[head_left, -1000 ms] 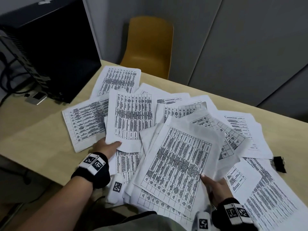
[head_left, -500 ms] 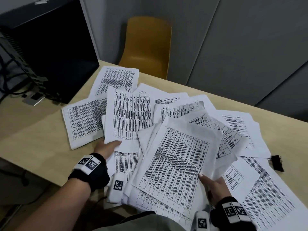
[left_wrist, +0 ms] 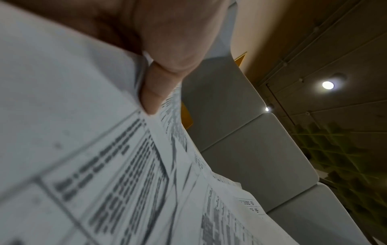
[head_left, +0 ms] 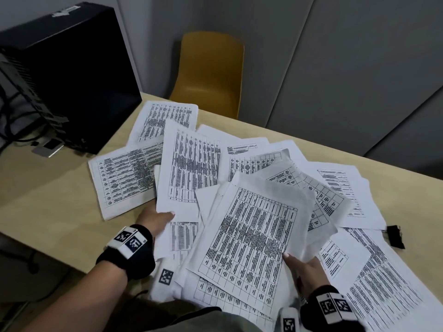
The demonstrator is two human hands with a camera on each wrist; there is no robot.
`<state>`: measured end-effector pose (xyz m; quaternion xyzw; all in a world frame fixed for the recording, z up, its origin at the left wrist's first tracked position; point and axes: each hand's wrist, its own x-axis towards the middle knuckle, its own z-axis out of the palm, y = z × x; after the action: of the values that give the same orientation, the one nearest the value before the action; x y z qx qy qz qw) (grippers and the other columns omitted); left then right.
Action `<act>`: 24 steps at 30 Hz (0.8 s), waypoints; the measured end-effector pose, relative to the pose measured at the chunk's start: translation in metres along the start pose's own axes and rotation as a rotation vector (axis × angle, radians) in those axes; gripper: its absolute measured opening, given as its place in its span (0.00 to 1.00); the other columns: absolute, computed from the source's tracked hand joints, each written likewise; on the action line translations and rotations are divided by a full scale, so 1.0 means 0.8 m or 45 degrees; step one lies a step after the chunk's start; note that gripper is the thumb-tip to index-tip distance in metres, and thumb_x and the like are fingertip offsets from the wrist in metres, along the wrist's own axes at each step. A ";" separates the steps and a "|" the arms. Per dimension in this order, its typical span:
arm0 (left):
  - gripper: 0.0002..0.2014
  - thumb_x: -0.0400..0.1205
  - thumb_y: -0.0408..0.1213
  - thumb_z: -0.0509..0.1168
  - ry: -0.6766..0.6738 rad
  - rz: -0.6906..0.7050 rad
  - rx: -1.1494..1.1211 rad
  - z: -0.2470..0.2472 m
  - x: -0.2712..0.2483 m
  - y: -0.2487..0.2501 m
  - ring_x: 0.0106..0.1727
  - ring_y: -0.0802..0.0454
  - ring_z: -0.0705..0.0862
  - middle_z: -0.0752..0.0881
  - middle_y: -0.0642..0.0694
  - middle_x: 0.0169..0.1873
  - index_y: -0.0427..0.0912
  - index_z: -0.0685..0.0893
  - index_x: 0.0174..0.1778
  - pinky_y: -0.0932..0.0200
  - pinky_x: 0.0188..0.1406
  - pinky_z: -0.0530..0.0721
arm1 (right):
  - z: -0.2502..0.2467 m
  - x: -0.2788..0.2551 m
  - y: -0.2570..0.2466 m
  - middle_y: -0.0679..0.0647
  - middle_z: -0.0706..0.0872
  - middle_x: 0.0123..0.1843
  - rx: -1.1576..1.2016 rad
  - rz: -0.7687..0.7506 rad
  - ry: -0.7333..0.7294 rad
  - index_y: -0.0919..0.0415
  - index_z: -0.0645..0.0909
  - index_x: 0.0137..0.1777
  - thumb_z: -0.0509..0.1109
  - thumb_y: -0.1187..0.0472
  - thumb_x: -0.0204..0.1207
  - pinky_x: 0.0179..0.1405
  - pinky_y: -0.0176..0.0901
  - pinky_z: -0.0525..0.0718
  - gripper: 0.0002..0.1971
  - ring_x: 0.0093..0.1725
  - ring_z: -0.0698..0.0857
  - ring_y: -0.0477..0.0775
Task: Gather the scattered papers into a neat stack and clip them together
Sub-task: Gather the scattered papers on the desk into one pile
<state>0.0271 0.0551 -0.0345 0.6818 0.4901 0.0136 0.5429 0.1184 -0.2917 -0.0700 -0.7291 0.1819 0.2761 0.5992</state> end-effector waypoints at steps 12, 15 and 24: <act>0.17 0.82 0.36 0.62 0.070 0.126 0.158 -0.023 -0.021 0.012 0.54 0.42 0.80 0.84 0.36 0.61 0.34 0.78 0.66 0.55 0.56 0.74 | 0.004 0.007 0.005 0.64 0.87 0.30 -0.098 -0.068 0.030 0.71 0.77 0.51 0.77 0.65 0.68 0.29 0.48 0.85 0.15 0.28 0.85 0.59; 0.17 0.82 0.34 0.60 0.252 0.295 0.211 -0.048 -0.030 0.050 0.48 0.42 0.79 0.85 0.32 0.57 0.30 0.78 0.65 0.56 0.51 0.74 | 0.006 0.003 0.001 0.60 0.85 0.24 -0.085 -0.095 0.018 0.72 0.77 0.51 0.74 0.69 0.70 0.21 0.38 0.79 0.13 0.21 0.82 0.55; 0.21 0.80 0.39 0.64 0.551 0.675 -0.115 -0.107 -0.056 0.135 0.64 0.46 0.79 0.82 0.43 0.64 0.35 0.77 0.68 0.57 0.67 0.71 | 0.010 -0.003 0.000 0.60 0.84 0.29 -0.047 -0.121 0.054 0.73 0.77 0.54 0.74 0.70 0.70 0.23 0.38 0.79 0.14 0.27 0.81 0.57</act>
<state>0.0274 0.0942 0.1049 0.7420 0.3987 0.3201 0.4337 0.1151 -0.2840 -0.0699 -0.7536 0.1546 0.2352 0.5940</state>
